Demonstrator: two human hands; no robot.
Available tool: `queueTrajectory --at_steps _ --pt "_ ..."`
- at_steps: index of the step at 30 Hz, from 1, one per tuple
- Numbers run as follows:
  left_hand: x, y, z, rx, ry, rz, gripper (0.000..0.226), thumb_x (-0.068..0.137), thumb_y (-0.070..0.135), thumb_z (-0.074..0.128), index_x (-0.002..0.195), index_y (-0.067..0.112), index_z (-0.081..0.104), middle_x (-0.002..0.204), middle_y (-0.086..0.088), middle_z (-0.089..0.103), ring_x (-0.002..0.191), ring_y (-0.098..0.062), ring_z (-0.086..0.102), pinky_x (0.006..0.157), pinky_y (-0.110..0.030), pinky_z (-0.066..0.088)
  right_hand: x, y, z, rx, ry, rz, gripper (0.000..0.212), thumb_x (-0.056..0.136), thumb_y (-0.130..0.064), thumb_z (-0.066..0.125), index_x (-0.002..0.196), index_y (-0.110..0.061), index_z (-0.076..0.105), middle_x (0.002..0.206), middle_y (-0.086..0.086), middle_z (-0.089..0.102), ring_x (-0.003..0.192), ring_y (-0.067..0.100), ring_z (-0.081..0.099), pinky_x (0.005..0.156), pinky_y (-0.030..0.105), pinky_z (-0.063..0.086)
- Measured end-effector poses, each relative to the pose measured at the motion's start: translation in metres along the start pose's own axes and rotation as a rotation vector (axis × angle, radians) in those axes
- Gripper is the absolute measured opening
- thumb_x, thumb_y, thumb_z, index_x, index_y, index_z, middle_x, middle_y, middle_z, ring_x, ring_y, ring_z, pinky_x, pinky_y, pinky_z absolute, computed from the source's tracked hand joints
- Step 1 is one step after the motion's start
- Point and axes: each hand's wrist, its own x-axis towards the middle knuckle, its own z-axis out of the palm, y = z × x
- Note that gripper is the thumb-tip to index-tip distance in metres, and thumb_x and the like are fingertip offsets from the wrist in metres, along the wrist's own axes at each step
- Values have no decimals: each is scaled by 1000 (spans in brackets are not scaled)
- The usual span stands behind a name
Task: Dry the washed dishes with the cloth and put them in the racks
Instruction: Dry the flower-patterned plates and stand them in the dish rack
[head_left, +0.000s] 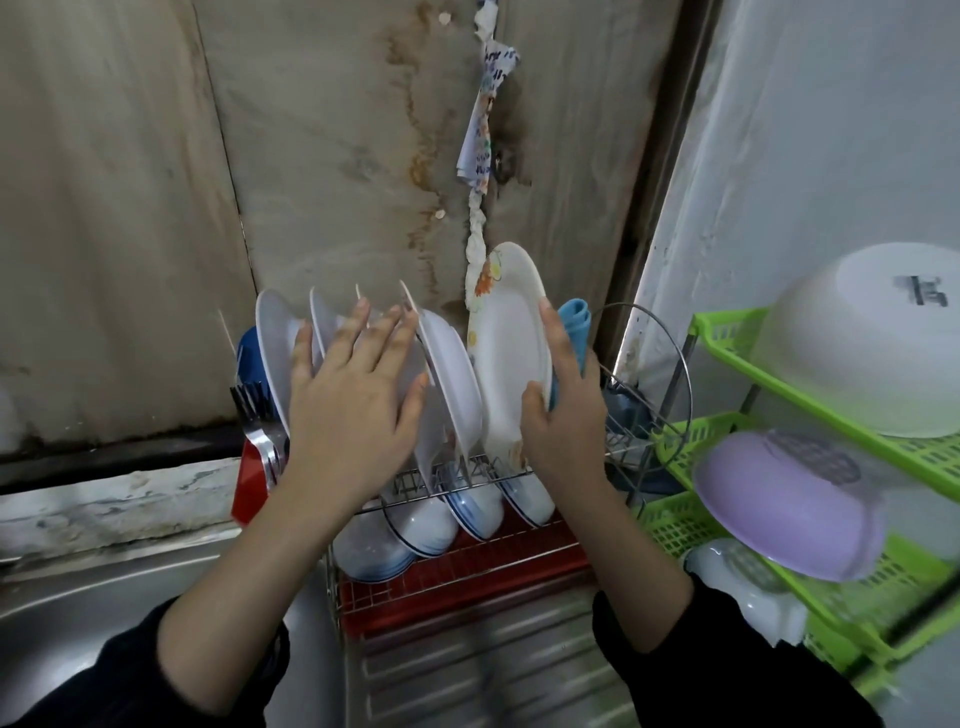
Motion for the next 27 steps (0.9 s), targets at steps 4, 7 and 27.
queueTrajectory --at_steps 4,7,27 --pt "0 -1 1 -2 22 10 59 95 43 30 144 16 46 145 -2 50 142 -24 34 115 -52 9 -9 6 1 27 71 -95 79 86 9 52 147 -33 26 131 11 43 95 20 46 81 10 36" --pt "0 -1 1 -11 38 13 58 95 43 30 143 15 47 144 -2 51 141 -25 35 116 -49 7 -10 5 1 11 87 -143 78 84 12 55 146 -27 29 133 20 46 97 23 46 82 12 38" --pt "1 -8 -2 -43 17 35 60 95 43 27 143 14 47 140 -4 55 139 -26 39 116 -42 2 -21 20 23 44 68 -146 79 88 8 52 145 -41 31 128 -1 37 85 19 51 67 27 50"
